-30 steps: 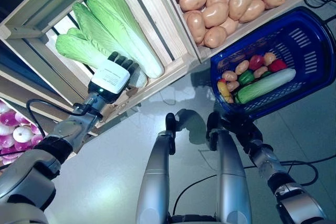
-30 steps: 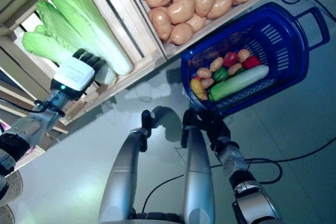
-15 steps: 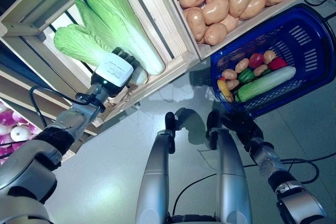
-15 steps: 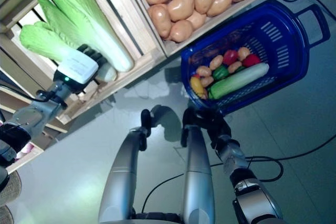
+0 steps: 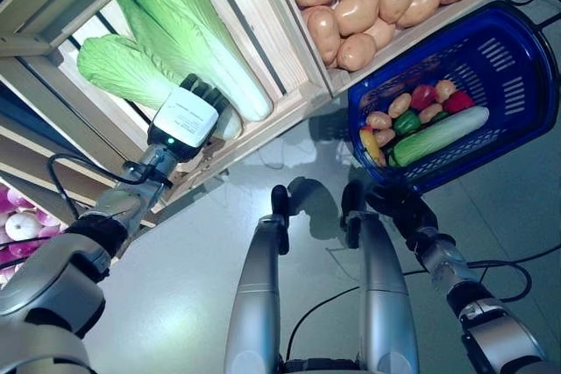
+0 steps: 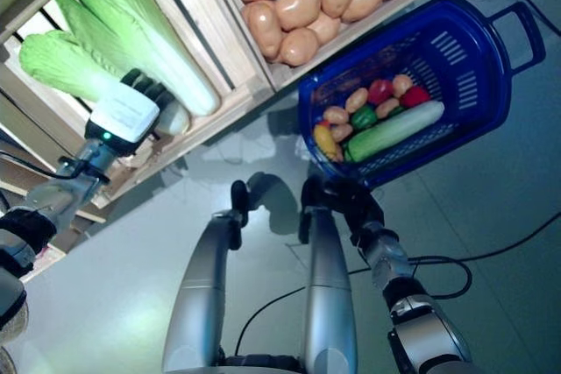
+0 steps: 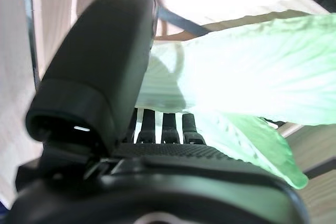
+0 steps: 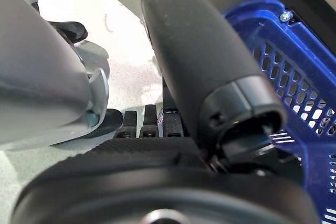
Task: Put vegetables into the basket
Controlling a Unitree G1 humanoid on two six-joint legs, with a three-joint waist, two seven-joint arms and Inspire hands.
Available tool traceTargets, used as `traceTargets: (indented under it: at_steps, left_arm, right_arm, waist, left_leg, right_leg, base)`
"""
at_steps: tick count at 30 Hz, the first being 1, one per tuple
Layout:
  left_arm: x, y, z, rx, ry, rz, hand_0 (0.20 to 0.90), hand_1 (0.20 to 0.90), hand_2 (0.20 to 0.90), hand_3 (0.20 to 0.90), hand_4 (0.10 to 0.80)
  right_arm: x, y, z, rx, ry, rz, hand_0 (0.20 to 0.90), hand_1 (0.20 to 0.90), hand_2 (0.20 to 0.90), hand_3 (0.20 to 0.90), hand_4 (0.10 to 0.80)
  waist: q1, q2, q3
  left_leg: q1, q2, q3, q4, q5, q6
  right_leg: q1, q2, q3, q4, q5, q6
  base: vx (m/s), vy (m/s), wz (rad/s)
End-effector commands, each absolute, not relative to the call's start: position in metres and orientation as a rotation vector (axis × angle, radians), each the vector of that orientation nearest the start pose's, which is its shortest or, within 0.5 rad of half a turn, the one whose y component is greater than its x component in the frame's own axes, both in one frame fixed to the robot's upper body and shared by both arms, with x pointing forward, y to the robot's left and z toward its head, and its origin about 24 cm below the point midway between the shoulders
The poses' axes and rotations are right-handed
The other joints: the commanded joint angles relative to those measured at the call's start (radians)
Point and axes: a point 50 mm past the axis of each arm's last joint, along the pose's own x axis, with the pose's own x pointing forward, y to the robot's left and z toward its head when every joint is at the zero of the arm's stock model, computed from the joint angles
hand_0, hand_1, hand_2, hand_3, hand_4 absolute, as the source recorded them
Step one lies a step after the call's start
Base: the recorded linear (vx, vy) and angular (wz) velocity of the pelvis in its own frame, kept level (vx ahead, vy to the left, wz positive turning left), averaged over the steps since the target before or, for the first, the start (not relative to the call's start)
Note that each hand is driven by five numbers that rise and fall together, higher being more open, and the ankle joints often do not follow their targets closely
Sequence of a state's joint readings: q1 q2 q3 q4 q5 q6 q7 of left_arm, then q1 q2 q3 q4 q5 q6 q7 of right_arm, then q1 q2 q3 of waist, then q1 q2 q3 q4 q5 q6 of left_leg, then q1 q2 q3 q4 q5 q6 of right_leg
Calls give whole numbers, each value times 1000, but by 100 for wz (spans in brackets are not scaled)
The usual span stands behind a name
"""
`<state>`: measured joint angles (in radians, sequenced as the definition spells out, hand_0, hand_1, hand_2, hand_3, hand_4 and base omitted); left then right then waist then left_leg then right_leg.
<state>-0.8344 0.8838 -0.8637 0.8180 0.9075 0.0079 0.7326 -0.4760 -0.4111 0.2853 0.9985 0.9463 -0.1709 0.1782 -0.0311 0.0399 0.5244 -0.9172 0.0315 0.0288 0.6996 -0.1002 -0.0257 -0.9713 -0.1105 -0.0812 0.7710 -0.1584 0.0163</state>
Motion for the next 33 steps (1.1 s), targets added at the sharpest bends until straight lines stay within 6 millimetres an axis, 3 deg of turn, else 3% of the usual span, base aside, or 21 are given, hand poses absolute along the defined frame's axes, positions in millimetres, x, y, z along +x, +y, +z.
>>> traceTargets:
  at_steps: [1,4,5,7,21,26,33]
  left_arm:
    - [361,259,175,1973,-749,357,900,900,900,900,800]
    - [362,257,171,1954,-762,348,900,900,900,900,800]
    - [362,255,168,1959,-771,335,507,507,507,507,538]
    - [362,254,167,1952,-768,337,300,300,300,300,400]
    - [360,254,162,1915,-792,364,300,300,300,300,400]
    - [357,254,168,1869,-867,389,300,300,300,300,400]
    - [353,243,189,1749,-1057,407,300,300,300,300,400]
  right_arm:
    - [306,-265,-9,305,306,-146,900,900,900,900,800]
    - [308,-265,-8,304,303,-146,900,900,900,900,800]
    - [309,-264,-7,303,300,-143,900,900,900,900,800]
    - [311,-263,-6,301,298,-141,900,900,900,900,800]
    - [311,-258,-8,297,318,-132,900,900,900,900,800]
    - [306,-256,-16,291,342,-142,900,900,900,900,800]
    - [299,-256,-25,305,368,-167,900,900,900,900,800]
  waist:
    - [-7,4,-4]
    - [-7,0,-4]
    - [-7,-2,-4]
    - [-8,-3,-4]
    - [-9,-13,-4]
    - [-7,-23,-4]
    - [16,-39,-4]
  left_leg:
    - [-6,2,31,-27,11,10]
    - [-7,2,30,-27,13,8]
    - [-6,-1,28,-31,15,7]
    - [-6,-2,27,-33,16,7]
    - [55,-3,20,-88,35,-8]
    - [139,-9,5,-170,69,-23]
    - [307,-16,-11,-344,130,-33]
  right_leg:
    - [47,-6,-3,-54,66,17]
    - [46,-3,-3,-54,67,16]
    - [47,0,-3,-57,69,16]
    - [47,2,-1,-60,70,17]
    - [109,14,-1,-115,76,23]
    - [201,17,0,-215,104,34]
    - [395,-11,-43,-410,151,48]
  base:
    - [0,0,0]
    - [-14,7,-5]
    - [-16,4,-4]
    - [0,0,0]
    - [-5,1,0]
    - [15,0,-1]
    - [-5,-11,5]
